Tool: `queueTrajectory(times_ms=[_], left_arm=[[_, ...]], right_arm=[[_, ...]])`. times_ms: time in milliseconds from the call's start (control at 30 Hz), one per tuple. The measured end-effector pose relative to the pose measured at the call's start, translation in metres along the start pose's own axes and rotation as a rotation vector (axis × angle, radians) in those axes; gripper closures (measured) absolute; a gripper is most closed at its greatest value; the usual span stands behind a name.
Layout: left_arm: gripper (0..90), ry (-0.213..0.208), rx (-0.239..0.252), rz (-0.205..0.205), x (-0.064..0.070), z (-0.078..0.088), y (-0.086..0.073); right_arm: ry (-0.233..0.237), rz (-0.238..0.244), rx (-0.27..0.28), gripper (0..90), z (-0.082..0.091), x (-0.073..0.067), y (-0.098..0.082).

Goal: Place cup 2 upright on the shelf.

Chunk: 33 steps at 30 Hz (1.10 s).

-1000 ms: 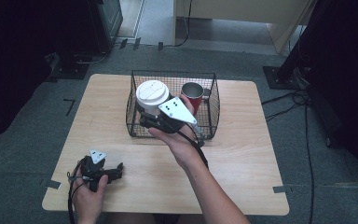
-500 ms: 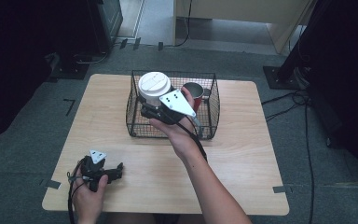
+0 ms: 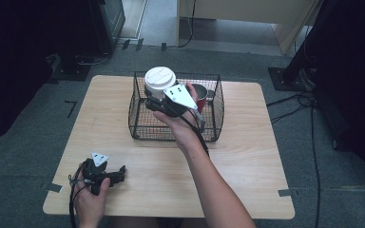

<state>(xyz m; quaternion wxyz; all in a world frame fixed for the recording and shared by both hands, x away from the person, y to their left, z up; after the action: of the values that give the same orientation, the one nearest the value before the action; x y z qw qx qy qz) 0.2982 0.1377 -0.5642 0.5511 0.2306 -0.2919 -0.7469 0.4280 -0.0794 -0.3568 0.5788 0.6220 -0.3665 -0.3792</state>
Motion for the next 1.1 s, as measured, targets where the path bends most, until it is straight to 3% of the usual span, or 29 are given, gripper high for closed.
queueTrajectory(times_ms=[433, 633, 1100], left_arm=[[0.1, 0.000, 0.000, -0.001, 0.000, 0.000, 0.000], [0.1, 0.000, -0.001, -0.001, 0.000, 0.000, 0.000], [0.1, 0.000, -0.002, -0.002, 0.000, 0.000, 0.000]], right_arm=[[-0.012, -0.033, -0.048, 16.1, -0.030, 0.014, -0.026], [0.008, -0.024, -0.073, 16.1, -0.039, 0.012, -0.040], [0.009, -0.021, -0.139, 16.1, -0.060, 0.013, -0.068]])
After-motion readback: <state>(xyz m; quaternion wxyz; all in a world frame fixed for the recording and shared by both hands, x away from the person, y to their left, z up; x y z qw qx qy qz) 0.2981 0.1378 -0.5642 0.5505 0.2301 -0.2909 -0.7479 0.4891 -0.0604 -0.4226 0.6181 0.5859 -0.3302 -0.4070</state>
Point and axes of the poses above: each handheld gripper's, and its own axes: z roughly backward along the jaws, y roughly out of its top, x roughly to its right, the point moved 6 cm from there along -z, roughly forward along the jaws, and after that the axes turned 1 degree about -z, right-handed, at the moved point
